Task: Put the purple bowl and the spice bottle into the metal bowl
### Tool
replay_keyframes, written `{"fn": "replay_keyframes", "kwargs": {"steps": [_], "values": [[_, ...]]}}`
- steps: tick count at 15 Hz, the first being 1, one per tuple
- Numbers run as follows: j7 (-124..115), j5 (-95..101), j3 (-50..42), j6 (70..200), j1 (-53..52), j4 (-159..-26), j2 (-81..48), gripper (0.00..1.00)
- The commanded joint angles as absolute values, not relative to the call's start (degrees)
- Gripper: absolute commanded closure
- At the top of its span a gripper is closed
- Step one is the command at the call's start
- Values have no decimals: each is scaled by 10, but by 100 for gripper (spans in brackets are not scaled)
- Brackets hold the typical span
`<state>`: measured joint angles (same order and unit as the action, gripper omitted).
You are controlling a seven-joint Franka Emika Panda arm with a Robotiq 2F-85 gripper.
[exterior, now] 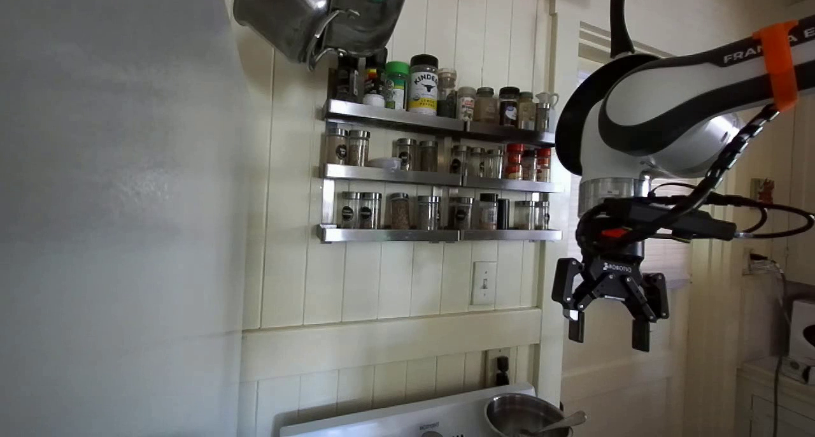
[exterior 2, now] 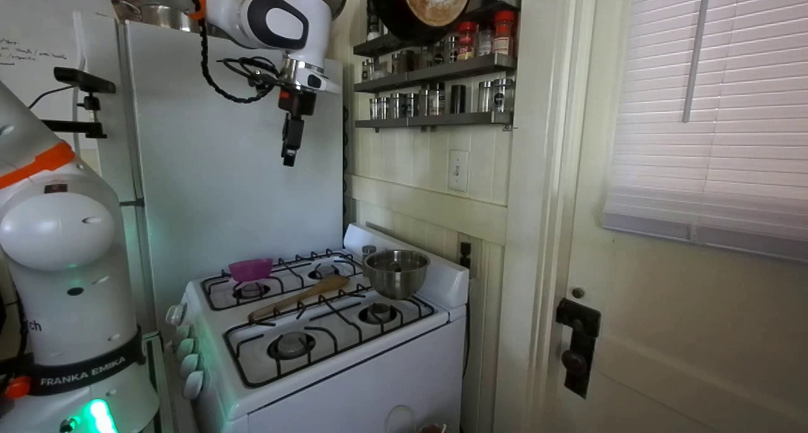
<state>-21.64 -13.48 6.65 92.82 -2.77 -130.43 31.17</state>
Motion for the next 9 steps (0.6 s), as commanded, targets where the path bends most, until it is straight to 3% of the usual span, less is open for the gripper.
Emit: {"fn": "replay_keyframes", "kwargs": {"steps": [1, 9], "values": [[-214, -137, 72, 926, -21, -1303, 312, 0], [-206, -91, 85, 942, -14, -1336, 292, 0]]}}
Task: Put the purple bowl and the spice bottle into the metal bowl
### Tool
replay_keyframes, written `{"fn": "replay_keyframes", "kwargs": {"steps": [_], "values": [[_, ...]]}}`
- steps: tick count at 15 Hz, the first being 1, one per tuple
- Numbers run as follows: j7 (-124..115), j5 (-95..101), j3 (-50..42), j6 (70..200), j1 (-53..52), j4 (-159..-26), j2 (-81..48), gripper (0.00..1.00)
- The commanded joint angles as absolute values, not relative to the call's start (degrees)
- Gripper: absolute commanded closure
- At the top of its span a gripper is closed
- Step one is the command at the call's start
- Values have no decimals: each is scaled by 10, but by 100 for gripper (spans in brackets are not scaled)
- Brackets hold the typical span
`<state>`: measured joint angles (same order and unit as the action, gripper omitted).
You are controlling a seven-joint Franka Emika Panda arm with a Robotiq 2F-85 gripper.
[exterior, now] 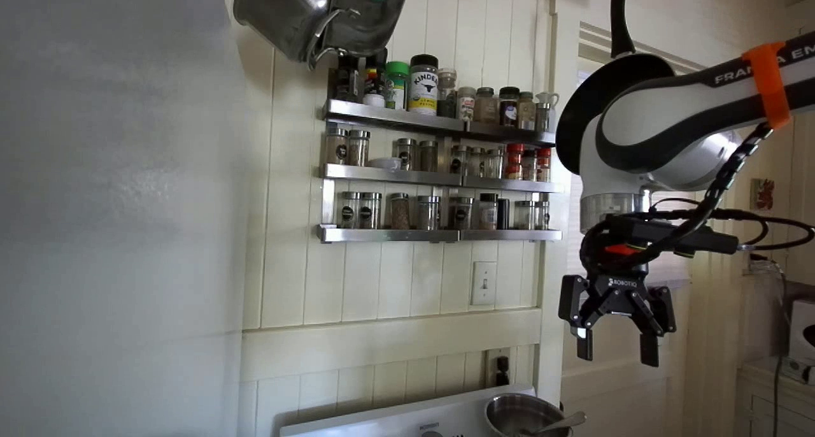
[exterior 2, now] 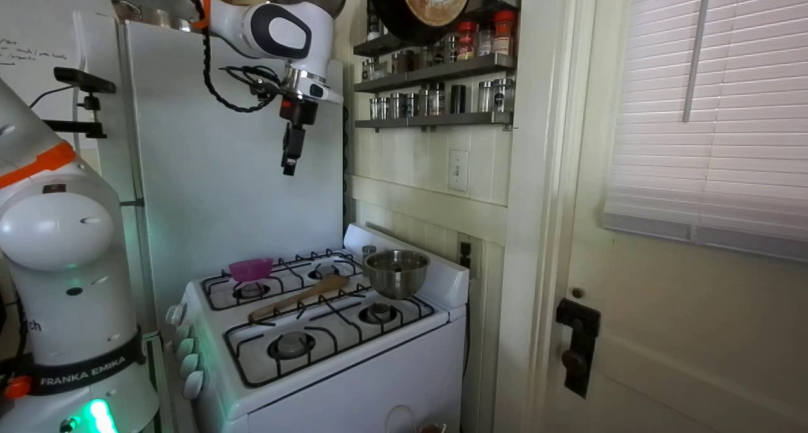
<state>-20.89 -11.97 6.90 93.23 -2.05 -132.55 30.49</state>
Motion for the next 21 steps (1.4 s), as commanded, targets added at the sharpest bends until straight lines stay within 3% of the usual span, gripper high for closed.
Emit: {"fn": "replay_keyframes", "kwargs": {"steps": [1, 9, 21], "values": [[-209, -76, 90, 938, -14, -1333, 285, 0], [-170, 28, 124, 932, -43, -1258, 170, 0], [-292, -139, 140, 956, -88, -1228, 101, 0]]}}
